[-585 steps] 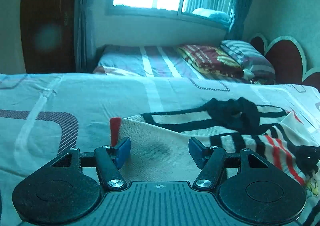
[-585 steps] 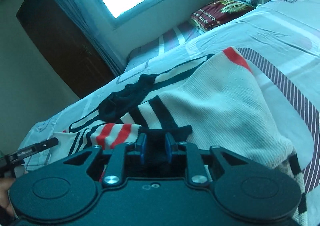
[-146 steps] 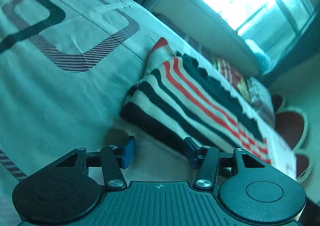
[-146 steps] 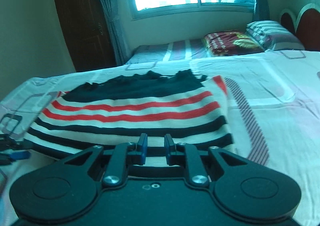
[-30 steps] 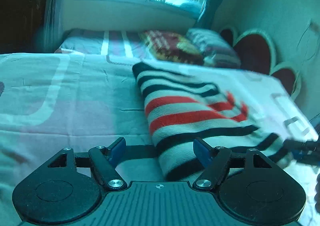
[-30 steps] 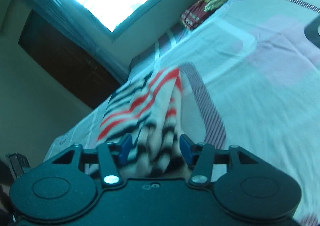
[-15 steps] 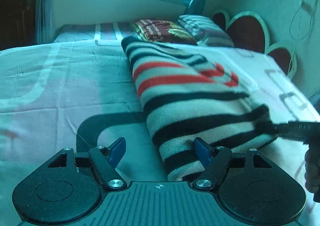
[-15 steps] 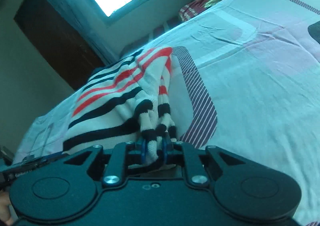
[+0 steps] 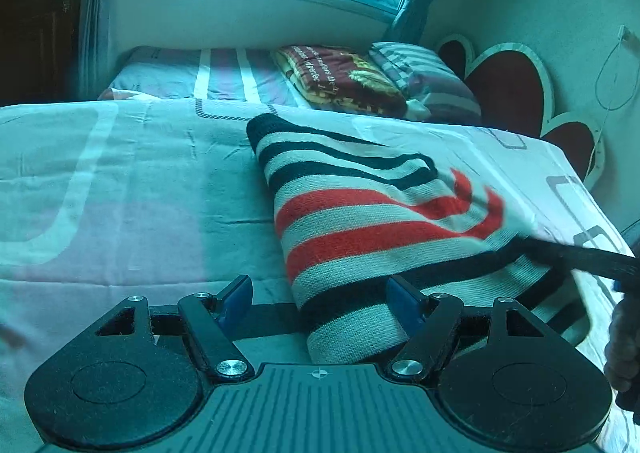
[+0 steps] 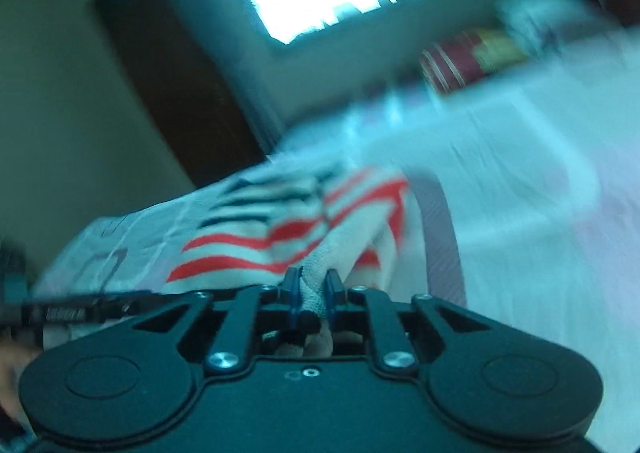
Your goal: Fold small clothes
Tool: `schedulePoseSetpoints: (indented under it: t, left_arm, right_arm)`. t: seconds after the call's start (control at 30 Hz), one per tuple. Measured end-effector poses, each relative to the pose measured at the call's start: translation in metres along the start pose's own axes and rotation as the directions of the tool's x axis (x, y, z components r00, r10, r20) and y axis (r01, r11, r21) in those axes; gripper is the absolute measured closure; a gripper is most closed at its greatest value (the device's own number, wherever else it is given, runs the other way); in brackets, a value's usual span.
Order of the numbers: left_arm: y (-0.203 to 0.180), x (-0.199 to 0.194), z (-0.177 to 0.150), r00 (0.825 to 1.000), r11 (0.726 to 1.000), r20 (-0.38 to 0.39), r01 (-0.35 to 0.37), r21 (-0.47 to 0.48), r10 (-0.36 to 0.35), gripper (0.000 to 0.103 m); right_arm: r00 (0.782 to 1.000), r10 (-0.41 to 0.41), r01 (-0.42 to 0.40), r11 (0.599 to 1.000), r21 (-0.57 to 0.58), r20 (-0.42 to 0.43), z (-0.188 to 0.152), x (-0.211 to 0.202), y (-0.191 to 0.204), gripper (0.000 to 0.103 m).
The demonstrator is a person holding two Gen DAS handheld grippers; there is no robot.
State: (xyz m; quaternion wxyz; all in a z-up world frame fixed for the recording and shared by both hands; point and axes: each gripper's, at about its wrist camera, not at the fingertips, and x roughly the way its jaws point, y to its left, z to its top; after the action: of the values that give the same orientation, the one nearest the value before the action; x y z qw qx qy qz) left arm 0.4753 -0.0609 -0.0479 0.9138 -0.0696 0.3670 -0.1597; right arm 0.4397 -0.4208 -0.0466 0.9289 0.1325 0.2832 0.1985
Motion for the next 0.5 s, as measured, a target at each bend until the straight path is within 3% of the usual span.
schedulePoseSetpoints:
  t: [0.03,0.1,0.2,0.3,0.5]
  left_arm:
    - [0.000,0.001,-0.001,1.000,1.000,0.002,-0.004,0.005,0.004,0.029]
    - [0.002,0.004,-0.004,1.000,1.000,-0.001,-0.002,0.010,0.002,0.029]
    - [0.006,0.003,0.002,1.000,1.000,0.005,0.006,-0.007,-0.006,0.029]
    - [0.012,-0.003,0.014,0.998,0.999,0.061,0.034,-0.022,-0.032,0.029]
    - [0.020,0.038,0.035,0.999,0.998,-0.021,0.029,-0.054,-0.030,0.029]
  right_arm:
    - [1.000,-0.008,0.009,0.999,-0.039,0.025,-0.002,-0.002,-0.002,0.091]
    - [0.998,-0.057,0.057,0.998,-0.017,-0.020,-0.009,0.008,-0.020,0.091]
    - [0.998,-0.042,0.043,0.999,0.015,-0.046,-0.008,0.012,-0.027,0.086]
    - [0.996,-0.069,0.068,0.998,0.013,0.060,0.007,-0.006,-0.020,0.078]
    - [0.997,-0.080,0.080,0.997,-0.013,-0.007,0.030,0.037,-0.022,0.078]
